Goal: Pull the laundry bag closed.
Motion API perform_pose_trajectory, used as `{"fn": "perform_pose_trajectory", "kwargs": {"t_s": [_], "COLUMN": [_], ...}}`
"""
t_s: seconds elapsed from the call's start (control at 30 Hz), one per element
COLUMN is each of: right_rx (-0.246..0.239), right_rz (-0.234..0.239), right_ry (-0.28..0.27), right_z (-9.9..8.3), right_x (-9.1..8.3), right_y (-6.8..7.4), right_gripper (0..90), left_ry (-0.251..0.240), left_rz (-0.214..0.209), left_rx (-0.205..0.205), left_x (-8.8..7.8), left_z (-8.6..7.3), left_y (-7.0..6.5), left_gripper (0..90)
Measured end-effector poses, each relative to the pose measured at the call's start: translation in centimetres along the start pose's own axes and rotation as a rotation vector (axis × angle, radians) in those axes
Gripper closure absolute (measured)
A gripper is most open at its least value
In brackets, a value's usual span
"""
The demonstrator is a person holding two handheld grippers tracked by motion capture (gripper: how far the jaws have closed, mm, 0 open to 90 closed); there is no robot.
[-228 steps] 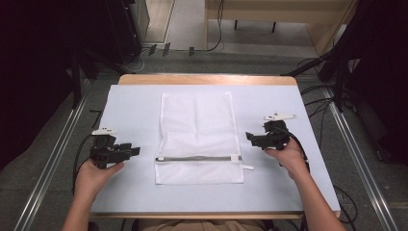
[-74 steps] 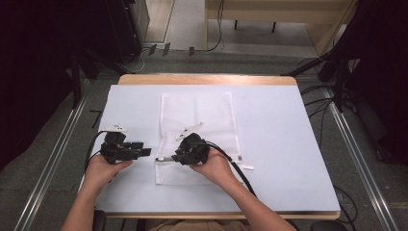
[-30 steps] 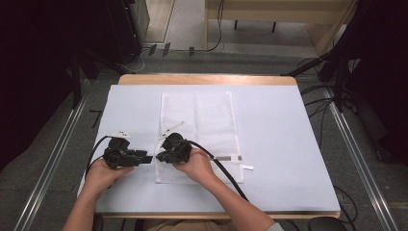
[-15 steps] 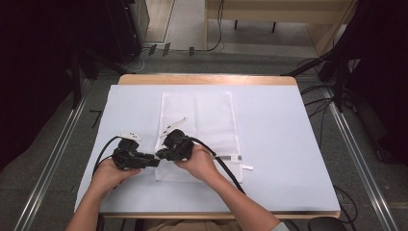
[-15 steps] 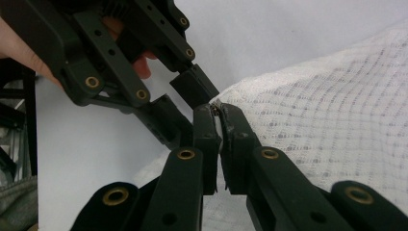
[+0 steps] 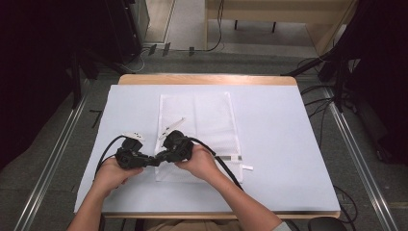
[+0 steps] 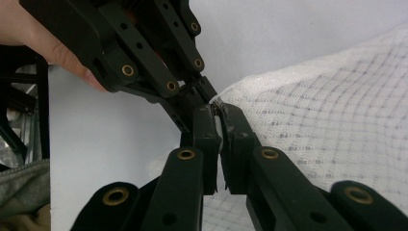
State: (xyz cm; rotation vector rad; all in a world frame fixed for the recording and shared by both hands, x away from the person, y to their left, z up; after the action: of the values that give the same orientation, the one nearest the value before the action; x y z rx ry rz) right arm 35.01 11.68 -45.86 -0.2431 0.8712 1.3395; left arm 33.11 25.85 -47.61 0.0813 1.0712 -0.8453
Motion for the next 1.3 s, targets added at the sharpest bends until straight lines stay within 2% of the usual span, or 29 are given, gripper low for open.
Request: {"fn": "perform_pose_trajectory", "kwargs": {"t_s": [0.27,0.43,0.47,0.77,0.93,1.07,1.3], "right_rx": [0.015,0.027,0.041,0.044,0.063,0.049,0.040], "right_rz": [-0.009,-0.007,-0.008,-0.018,-0.015,-0.022,-0.030], "right_ry": [-0.001,0.002,0.004,-0.009,-0.007,-0.009,-0.002], "right_z": [-0.1,-0.4,-0.5,-0.8,-1.3,-1.4,-1.6], "right_x": [0.0,0.3,0.4,0.5,0.4,0.2,0.1], "right_y": [-0.3,-0.6,-0.6,-0.9,-1.3,-1.3,-1.3], "right_gripper": [87.5,87.6,87.6,87.9,87.8,87.8,87.8], "left_ry": [0.012,0.021,0.020,0.014,0.017,0.003,0.013], "left_rz": [0.001,0.008,0.006,-0.014,-0.007,-0.011,-0.014], "left_rx": [-0.032,-0.036,-0.038,-0.056,-0.052,-0.054,-0.039], "left_x": [0.0,0.1,0.1,-0.1,-0.1,-0.2,-0.4], "left_z": [0.1,0.1,0.1,0.0,-0.1,-0.1,-0.2], "left_y": [0.0,0.2,0.2,0.4,0.4,0.4,0.3], "left_gripper": [87.6,88.1,88.1,88.6,88.6,88.5,88.5]}}
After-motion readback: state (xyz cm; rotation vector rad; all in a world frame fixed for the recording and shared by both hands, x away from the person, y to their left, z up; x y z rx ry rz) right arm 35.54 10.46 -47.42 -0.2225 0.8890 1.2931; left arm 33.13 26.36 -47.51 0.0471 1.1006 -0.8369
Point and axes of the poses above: each handheld gripper's, and its own axes: x roughly forward along the jaws, z roughly out of its top, y roughly to its left, the point moved 4 cm from there along x, roughly forward along the jaws, and after that the axes turned 4 degrees about z, right-handed, at the moved point
